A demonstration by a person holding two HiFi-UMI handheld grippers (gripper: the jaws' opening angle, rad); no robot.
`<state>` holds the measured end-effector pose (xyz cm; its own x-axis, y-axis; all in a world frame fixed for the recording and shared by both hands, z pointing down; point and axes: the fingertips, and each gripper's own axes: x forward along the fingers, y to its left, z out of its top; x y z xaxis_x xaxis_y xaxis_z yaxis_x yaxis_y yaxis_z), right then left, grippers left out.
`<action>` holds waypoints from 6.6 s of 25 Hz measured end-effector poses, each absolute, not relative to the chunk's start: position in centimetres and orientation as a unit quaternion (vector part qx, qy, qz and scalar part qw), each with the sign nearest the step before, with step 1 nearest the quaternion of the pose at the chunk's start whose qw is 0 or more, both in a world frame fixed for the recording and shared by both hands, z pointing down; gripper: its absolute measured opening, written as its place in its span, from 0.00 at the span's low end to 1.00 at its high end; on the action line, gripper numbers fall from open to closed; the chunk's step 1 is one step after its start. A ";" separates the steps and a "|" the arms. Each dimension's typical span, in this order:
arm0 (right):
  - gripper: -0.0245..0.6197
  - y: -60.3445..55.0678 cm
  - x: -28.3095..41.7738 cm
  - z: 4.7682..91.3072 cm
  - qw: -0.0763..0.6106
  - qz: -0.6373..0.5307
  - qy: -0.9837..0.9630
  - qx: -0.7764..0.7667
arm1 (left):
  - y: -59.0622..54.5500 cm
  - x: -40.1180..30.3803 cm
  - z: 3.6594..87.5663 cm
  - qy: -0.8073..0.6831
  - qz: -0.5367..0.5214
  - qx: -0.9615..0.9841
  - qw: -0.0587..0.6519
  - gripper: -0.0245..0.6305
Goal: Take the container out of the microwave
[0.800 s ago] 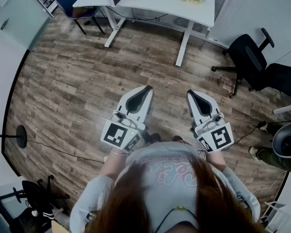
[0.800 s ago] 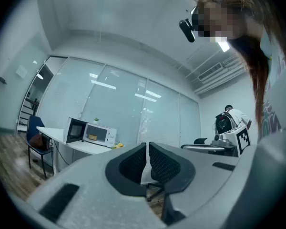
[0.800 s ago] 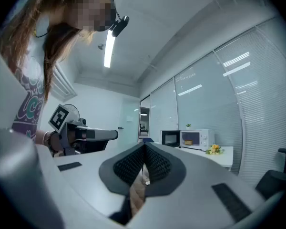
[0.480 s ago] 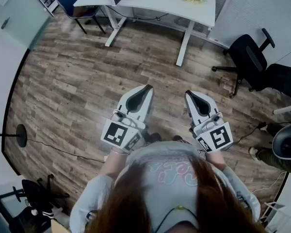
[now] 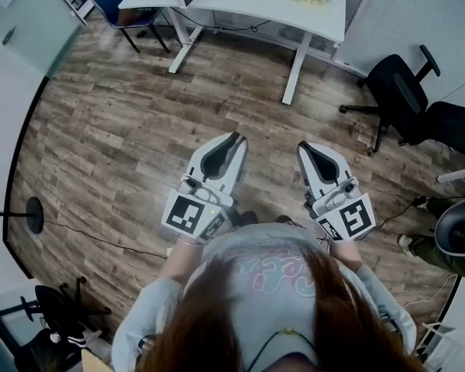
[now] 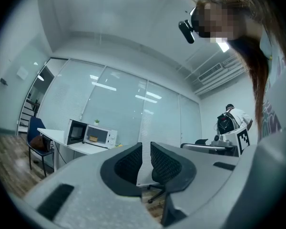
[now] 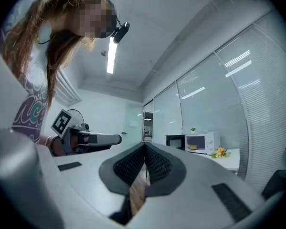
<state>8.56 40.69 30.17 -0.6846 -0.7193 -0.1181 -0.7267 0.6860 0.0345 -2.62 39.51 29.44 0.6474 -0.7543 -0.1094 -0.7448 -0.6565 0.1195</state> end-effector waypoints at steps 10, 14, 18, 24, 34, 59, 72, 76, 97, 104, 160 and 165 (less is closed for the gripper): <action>0.47 41.2 7.9 30.4 0.059 0.019 0.925 -0.375 | 39.7 -3.1 29.5 -0.421 -0.072 0.904 0.029 0.34; 0.49 41.1 8.0 30.4 0.066 0.011 0.925 -0.375 | 39.9 -3.6 29.8 -0.426 -0.068 0.901 0.032 0.35; 0.50 41.1 7.8 30.7 0.062 0.005 0.926 -0.372 | 40.2 -3.9 29.9 -0.429 -0.065 0.900 0.031 0.35; 0.50 40.7 7.4 30.6 0.061 0.004 0.925 -0.376 | 40.0 -4.6 29.6 -0.434 -0.068 0.898 0.028 0.35; 0.50 40.4 7.8 30.7 0.070 -0.014 0.917 -0.392 | 39.9 -4.9 29.8 -0.421 -0.067 0.903 0.044 0.35; 0.51 30.2 7.7 31.0 0.076 -0.011 0.923 -0.376 | 30.0 -5.5 30.0 -0.443 -0.065 0.894 0.037 0.35; 0.51 19.7 8.7 30.9 0.065 -0.026 0.926 -0.372 | 19.4 -3.7 29.6 -0.428 -0.059 0.901 0.038 0.35; 0.51 17.9 8.9 30.7 0.064 -0.025 0.929 -0.363 | 17.3 -3.3 29.6 -0.429 -0.057 0.901 0.036 0.35; 0.51 9.9 12.3 31.9 0.064 -0.032 0.944 -0.323 | 11.1 -0.5 29.1 -0.460 -0.068 0.885 0.019 0.35; 0.51 9.3 11.4 31.9 0.062 -0.029 0.945 -0.321 | 11.4 -2.0 29.7 -0.472 -0.064 0.879 0.025 0.35; 0.51 -5.1 7.5 32.6 0.065 -0.011 0.945 -0.321 | -3.9 -5.5 29.4 -0.452 -0.073 0.889 -0.031 0.35; 0.51 -8.4 6.1 32.3 0.056 -0.010 0.946 -0.319 | -7.6 -6.5 29.3 -0.442 -0.067 0.894 -0.027 0.35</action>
